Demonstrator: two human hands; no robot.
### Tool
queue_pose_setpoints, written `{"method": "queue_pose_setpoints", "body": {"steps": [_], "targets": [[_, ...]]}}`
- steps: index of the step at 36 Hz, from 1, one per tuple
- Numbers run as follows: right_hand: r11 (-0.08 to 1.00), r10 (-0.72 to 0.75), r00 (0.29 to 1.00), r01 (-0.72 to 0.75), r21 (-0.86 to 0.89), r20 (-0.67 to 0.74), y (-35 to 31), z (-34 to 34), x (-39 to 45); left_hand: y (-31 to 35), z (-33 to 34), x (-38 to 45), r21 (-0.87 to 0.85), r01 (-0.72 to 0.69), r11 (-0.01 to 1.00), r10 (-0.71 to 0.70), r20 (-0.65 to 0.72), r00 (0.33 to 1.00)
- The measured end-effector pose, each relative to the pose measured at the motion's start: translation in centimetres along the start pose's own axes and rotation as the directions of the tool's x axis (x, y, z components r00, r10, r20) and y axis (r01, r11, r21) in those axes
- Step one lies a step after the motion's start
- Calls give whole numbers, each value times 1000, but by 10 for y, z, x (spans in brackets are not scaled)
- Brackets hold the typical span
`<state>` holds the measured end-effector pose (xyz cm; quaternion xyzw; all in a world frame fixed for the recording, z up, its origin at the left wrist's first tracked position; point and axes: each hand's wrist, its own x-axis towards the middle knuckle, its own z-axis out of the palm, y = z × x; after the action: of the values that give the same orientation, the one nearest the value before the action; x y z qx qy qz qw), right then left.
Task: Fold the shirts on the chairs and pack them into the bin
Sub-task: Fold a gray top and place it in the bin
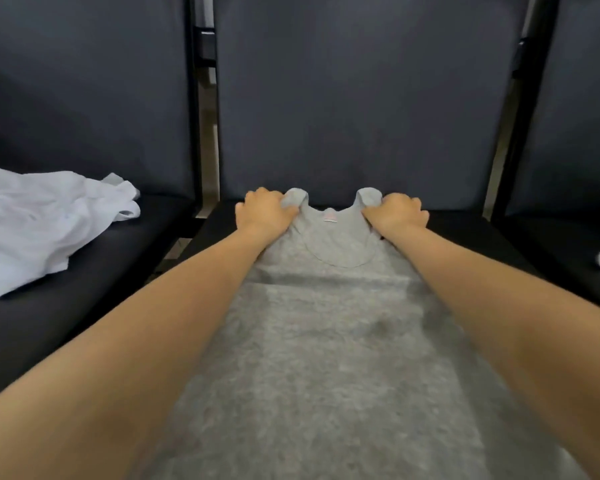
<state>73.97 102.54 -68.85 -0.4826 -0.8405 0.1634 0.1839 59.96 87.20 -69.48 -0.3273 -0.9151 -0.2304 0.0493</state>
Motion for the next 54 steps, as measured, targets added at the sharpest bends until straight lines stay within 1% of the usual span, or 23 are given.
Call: {"method": "queue_pose_setpoints", "body": {"steps": [2,3,4,6,8,11,15,18,20,22,24,26,27,29,31,34,36,39,42,45,48,52,54], "targets": [[985,1,1000,-3,172,12,2,-1,1,2,-3,0,-270,14,963,0,53,999],[946,12,1000,-19,323,23,3,-5,1,3,-9,1,-448,63,892,-32,75,997],[872,43,998,-62,486,51,3,-11,1,6,-16,1,-596,122,794,-83,93,992],[678,112,989,-150,720,101,3,-30,-2,13,-36,1,-770,200,606,-170,121,978],[524,135,981,-193,830,143,1,-56,-11,24,-61,-3,-855,216,471,-189,141,972],[373,107,977,-214,903,187,-3,-94,-24,42,-100,-17,-921,204,331,-168,155,973],[356,43,977,-208,911,207,0,-137,-57,50,-142,-52,-952,163,259,-105,140,985],[434,-30,982,-153,888,184,13,-154,-94,43,-158,-94,-941,147,305,-9,151,988],[531,-115,977,-92,842,179,27,-154,-117,31,-156,-120,-906,125,404,62,164,985],[650,-222,951,-18,760,213,44,-152,-145,13,-150,-151,-824,61,563,114,151,982],[769,-336,898,88,633,283,65,-146,-172,-8,-141,-180,-665,-67,744,221,151,963],[886,-411,805,242,394,429,86,-138,-193,-30,-131,-204,-453,-177,874,333,294,896],[908,-418,755,326,263,506,94,-134,-204,-39,-127,-215,-347,-223,911,356,388,850],[869,-467,700,476,134,540,106,-128,-219,-48,-126,-236,-248,-285,926,374,493,785],[835,-533,702,525,162,473,109,-129,-228,-51,-126,-246,-296,-265,918,380,461,802],[843,-538,734,476,252,414,106,-131,-229,-50,-128,-246,-362,-183,914,348,467,813],[870,-491,797,428,246,351,103,-129,-223,-48,-127,-237,-355,-132,926,298,468,832],[903,-397,884,327,280,247,97,-124,-206,-40,-123,-219,-233,-142,962,215,326,921],[948,-242,931,167,271,274,90,-118,-188,-33,-117,-200,-221,-62,973,100,165,981],[971,-133,953,70,229,272,86,-107,-175,-29,-111,-184,-221,45,974,-10,156,988],[977,-84,972,38,208,218,82,-96,-166,-24,-104,-171,-186,82,979,-52,159,986],[994,-106,971,96,58,215,79,-86,-152,-21,-90,-156,-81,86,993,-68,198,978],[989,-145,964,135,63,222,79,-80,-143,-23,-81,-148,-9,53,999,-50,245,968]]}}
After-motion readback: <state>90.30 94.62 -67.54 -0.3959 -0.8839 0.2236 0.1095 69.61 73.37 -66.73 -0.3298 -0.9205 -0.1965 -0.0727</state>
